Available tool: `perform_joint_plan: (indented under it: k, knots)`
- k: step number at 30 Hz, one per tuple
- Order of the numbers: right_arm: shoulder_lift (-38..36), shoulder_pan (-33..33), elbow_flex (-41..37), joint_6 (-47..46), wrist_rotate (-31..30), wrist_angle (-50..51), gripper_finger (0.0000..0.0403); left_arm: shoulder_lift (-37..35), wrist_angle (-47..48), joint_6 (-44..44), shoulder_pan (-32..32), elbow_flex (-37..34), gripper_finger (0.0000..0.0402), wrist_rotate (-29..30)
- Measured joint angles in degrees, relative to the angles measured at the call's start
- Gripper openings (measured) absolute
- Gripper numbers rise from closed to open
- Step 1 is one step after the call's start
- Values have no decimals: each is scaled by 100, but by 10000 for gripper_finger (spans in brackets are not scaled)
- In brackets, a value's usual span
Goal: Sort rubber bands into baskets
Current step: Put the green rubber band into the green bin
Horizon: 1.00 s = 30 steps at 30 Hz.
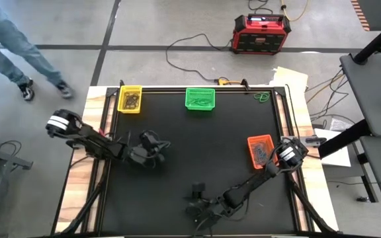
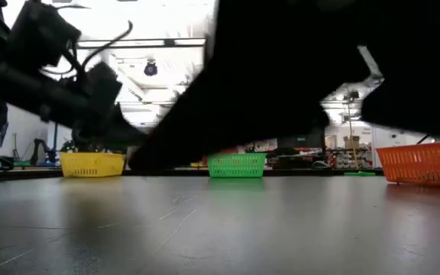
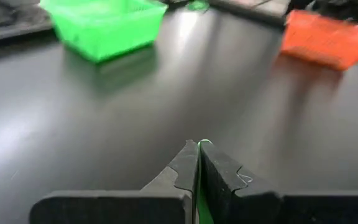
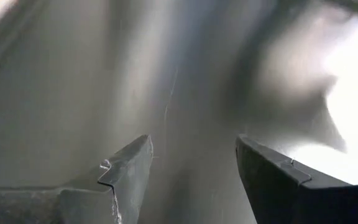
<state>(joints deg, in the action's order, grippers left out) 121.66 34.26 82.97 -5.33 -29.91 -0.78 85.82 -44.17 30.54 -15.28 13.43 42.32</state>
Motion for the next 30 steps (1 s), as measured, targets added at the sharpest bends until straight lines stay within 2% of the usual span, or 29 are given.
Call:
perform_joint_plan:
  k: [4, 10, 13, 15, 18, 21, 23, 26, 30]
  knots:
    - [-198, 66, 205, -379, -100, 1069, 224, -493, -54, -442, 128, 9, 0, -379]
    - [-707, 217, 290, -868, -666, 2398, 224, -813, -20, -1042, 537, 313, 0, -1031]
    - [-1125, 386, 281, -1438, -1788, 3676, 224, -773, 212, -1437, 976, 670, 0, -1140]
    - [-1454, 511, 281, -2071, -2443, 4699, 224, -680, 445, -1595, 1414, 1018, 0, -1449]
    - [-1960, 587, 268, -2923, -2760, 5705, 224, -441, 857, -1692, 2065, 1633, 0, -1842]
    - [-2442, 582, 166, -3250, -2775, 6020, 224, -65, 1253, -1896, 2706, 2243, 0, -2133]
    - [-2693, 576, 27, -3228, -2786, 6048, 224, 244, 1602, -1867, 3182, 2711, 0, -2561]
    - [-2919, 537, -203, -3171, -2783, 6047, 224, 708, 2714, -1717, 3763, 3611, 0, -2966]
    - [-3081, 399, -543, -3272, -2728, 6031, 224, 1461, 4489, -1843, 4147, 4893, 0, -2989]
